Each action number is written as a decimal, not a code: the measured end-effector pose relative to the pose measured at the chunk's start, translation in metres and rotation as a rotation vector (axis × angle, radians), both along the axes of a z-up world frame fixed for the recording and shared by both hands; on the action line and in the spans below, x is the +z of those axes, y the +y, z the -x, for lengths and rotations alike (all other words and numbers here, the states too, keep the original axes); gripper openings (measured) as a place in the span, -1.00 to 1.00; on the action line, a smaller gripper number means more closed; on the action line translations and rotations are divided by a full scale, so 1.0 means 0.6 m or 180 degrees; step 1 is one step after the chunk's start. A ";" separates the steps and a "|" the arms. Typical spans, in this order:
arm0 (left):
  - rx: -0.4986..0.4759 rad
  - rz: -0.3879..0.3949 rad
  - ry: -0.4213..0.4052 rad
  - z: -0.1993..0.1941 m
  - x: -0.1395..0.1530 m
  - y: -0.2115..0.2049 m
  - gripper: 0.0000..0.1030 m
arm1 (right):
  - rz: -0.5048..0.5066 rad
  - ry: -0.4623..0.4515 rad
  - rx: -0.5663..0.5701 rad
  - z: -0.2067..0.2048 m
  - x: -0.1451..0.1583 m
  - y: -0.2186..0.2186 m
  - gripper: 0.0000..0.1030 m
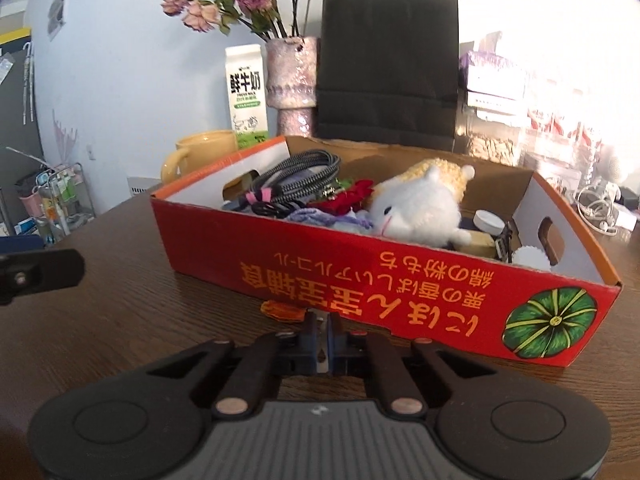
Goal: Organize objects
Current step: 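Withdraw both tools from the box and move the left tool toward the orange item, then close the left tool on the small orange item on the table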
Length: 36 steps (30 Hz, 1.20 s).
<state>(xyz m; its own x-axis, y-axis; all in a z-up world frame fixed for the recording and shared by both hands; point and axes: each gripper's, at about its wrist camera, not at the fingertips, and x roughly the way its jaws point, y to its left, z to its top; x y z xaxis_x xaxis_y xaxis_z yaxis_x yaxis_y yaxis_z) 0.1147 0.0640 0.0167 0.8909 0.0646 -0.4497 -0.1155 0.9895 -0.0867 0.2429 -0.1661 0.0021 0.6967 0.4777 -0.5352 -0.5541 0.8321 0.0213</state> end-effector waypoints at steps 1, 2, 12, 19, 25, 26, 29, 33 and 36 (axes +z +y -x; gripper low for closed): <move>-0.0004 -0.0007 0.0007 -0.002 0.000 -0.003 1.00 | -0.0009 -0.0042 0.0005 0.004 0.002 -0.003 -0.92; -0.0009 -0.0014 0.0016 -0.003 -0.001 -0.006 1.00 | -0.0021 -0.0083 0.0010 0.007 0.005 -0.007 -0.92; -0.0161 -0.0101 0.0163 -0.036 -0.017 -0.063 1.00 | -0.0200 -0.0244 -0.0077 0.016 0.021 -0.069 -0.92; -0.0275 -0.0200 0.0342 -0.079 -0.038 -0.114 1.00 | -0.0281 -0.0362 -0.0132 0.020 0.027 -0.112 -0.92; -0.0418 -0.0408 0.0464 -0.127 -0.060 -0.152 1.00 | -0.0354 -0.0387 -0.0207 0.012 0.029 -0.149 -0.92; -0.0457 -0.0435 0.0487 -0.133 -0.064 -0.155 1.00 | -0.0368 -0.0391 -0.0217 0.011 0.030 -0.154 -0.92; -0.0489 -0.0502 0.0524 -0.150 -0.072 -0.160 0.96 | -0.0416 -0.0394 -0.0227 0.009 0.030 -0.165 -0.92; -0.0544 -0.0469 0.0600 -0.164 -0.078 -0.163 0.49 | -0.0412 -0.0411 -0.0178 0.011 0.031 -0.163 -0.92; -0.0552 -0.0403 0.0604 -0.170 -0.078 -0.165 0.30 | -0.0393 -0.0431 -0.0146 0.015 0.030 -0.160 -0.92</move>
<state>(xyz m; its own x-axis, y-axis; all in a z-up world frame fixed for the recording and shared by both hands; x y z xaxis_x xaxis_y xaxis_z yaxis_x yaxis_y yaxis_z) 0.2170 -0.0348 -0.0302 0.7941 -0.0151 -0.6075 0.0539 0.9975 0.0457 0.2336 -0.2619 0.0200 0.7809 0.5001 -0.3742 -0.5205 0.8522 0.0528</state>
